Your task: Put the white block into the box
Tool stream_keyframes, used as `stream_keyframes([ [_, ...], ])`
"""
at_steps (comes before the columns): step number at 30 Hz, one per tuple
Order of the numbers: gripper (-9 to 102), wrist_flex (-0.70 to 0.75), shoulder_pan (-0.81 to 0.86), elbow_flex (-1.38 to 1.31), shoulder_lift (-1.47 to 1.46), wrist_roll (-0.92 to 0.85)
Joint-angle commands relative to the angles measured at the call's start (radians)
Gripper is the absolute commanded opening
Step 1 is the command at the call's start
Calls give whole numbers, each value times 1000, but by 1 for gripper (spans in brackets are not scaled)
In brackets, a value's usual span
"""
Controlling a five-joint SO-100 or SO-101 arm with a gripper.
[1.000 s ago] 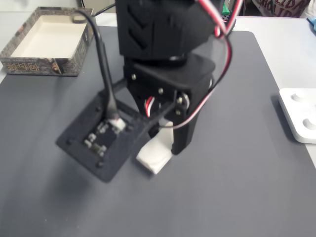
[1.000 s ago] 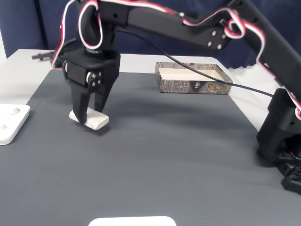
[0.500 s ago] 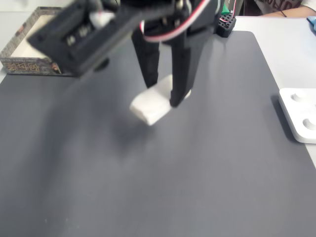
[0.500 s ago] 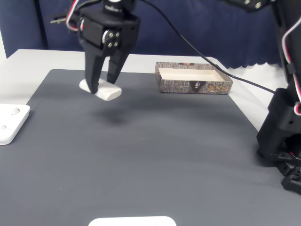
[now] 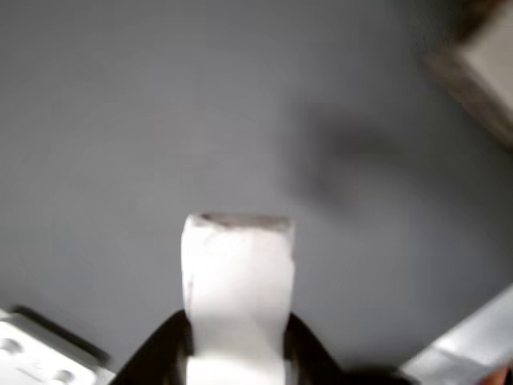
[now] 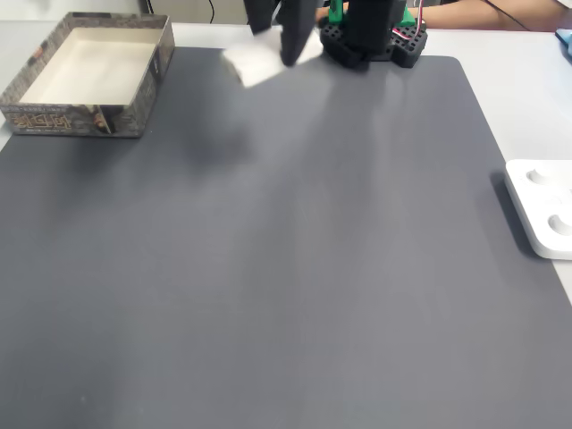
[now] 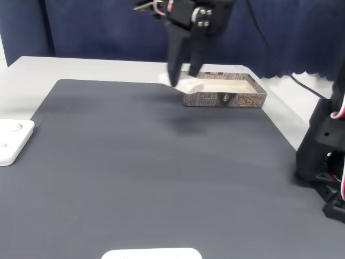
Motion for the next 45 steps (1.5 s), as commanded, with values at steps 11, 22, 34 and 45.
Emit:
stream_keyframes([
  [11,-2,-23,408,-121,-124,430],
  [22,-2,-48,603,-443,-399,640],
  [34,-2,-44,723,-620,-574,724],
  [45,-2,-74,713,-695,-667,996],
])
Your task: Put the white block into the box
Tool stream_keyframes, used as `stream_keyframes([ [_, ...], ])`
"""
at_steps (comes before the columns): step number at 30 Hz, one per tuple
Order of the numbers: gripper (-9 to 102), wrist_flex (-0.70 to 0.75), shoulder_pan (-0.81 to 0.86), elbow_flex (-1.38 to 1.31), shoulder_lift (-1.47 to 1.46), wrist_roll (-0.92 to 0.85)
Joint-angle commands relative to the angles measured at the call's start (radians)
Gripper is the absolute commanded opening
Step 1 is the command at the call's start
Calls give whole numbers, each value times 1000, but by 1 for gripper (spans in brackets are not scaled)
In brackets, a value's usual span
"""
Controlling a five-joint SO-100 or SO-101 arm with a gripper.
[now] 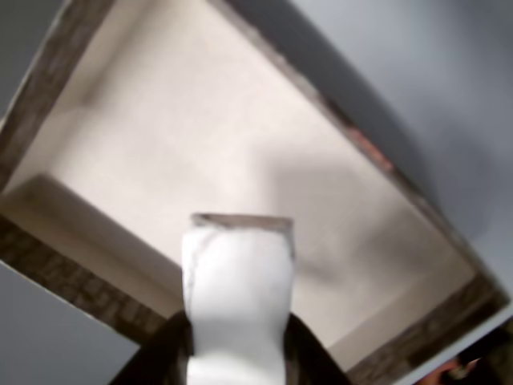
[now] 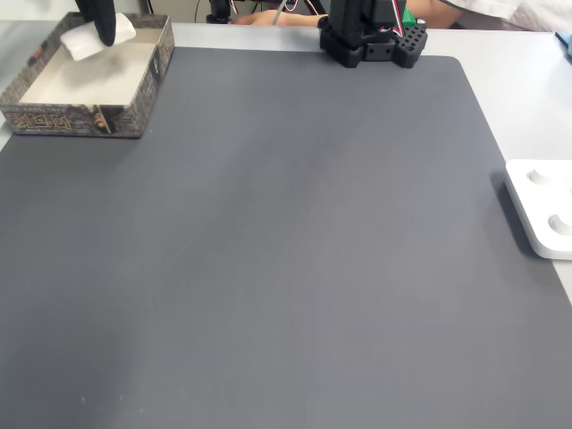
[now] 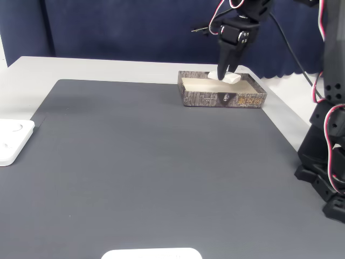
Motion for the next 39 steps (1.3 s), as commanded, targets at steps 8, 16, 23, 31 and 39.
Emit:
stream_keyframes([
  [8,-2,-43,-25,-66,11,640],
  [16,-2,-41,-20,-61,8,735],
  [23,-2,-64,-32,-81,-51,726],
  [31,-2,-86,-54,-155,-156,696],
  [39,-2,-94,-57,-167,-183,684],
])
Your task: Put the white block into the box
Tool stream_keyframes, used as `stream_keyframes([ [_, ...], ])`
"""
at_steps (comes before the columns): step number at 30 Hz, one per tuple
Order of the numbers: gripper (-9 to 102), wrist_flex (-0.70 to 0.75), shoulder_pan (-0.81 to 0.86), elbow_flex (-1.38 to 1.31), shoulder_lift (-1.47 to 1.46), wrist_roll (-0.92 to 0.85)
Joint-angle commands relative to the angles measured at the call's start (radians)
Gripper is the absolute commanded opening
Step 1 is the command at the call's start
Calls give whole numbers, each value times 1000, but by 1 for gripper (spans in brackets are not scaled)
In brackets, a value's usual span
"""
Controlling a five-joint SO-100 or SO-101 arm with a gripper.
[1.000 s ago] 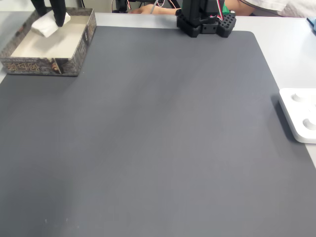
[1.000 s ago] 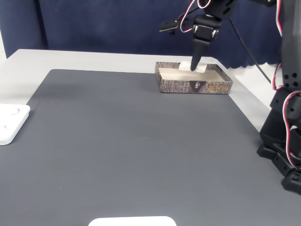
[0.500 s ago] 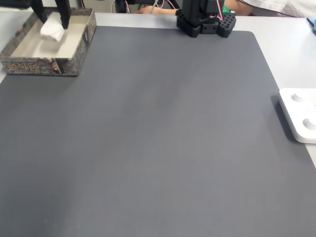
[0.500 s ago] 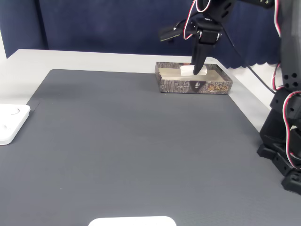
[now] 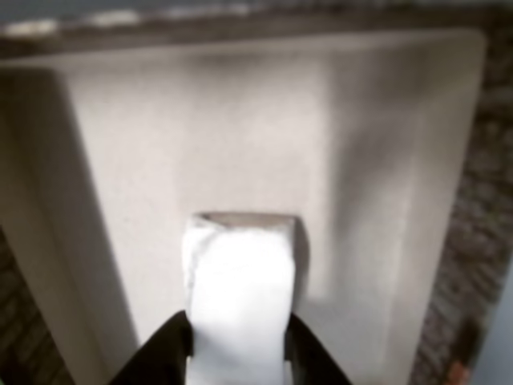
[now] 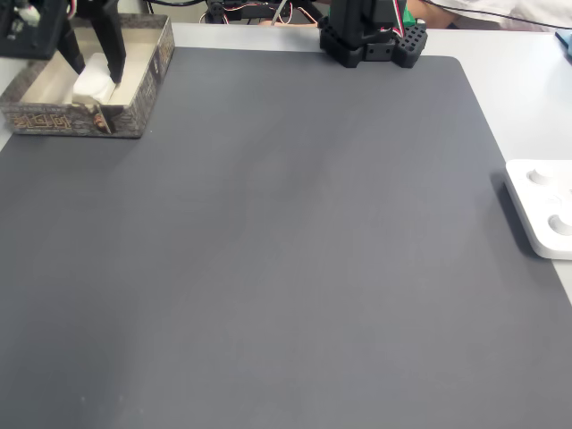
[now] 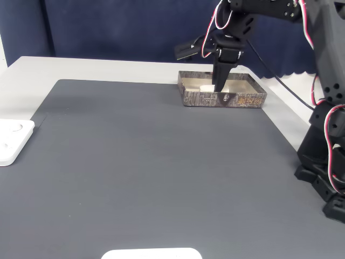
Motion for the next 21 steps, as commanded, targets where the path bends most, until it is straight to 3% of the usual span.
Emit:
stream_keyframes([
  [1,-2,-8,-21,-71,15,-14],
  [5,3,0,-20,-71,17,-32],
  [14,31,-17,-20,-74,34,-129],
  [21,33,-31,-21,-75,64,-114],
])
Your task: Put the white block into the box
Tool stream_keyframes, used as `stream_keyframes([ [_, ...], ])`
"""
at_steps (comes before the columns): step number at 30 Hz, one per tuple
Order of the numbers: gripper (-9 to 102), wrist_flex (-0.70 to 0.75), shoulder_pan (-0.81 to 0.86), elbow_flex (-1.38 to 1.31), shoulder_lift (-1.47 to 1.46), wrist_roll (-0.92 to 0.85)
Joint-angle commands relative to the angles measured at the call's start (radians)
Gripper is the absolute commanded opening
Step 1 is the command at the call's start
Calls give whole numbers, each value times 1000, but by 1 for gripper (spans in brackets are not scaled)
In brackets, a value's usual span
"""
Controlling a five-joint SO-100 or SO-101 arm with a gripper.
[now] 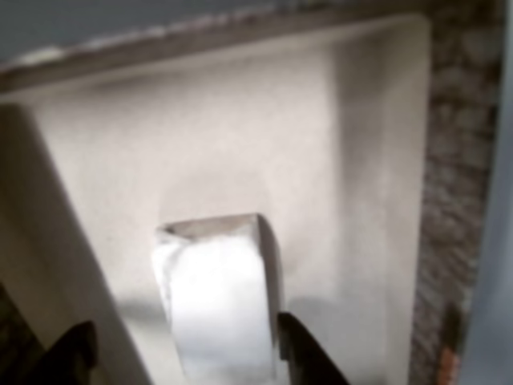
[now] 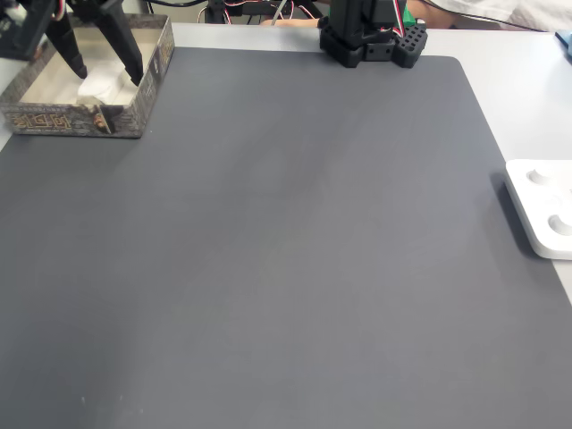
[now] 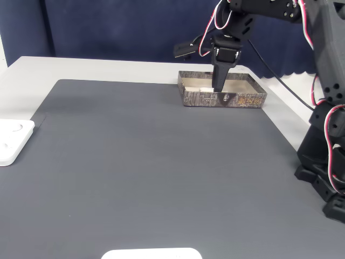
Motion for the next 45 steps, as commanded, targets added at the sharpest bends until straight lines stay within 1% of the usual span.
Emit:
stream_keyframes([
  [1,33,-23,-20,-71,71,3],
  [11,34,-25,-29,-94,164,-3],
  [15,33,-15,-40,-61,229,-21],
  [24,33,-15,-91,86,437,-137],
  [29,32,-12,-140,224,551,-189],
  [33,29,25,-170,325,644,-252],
  [36,24,55,-192,402,724,-324],
  [41,15,64,-242,584,885,-492],
  [45,7,54,-305,770,1043,-686],
])
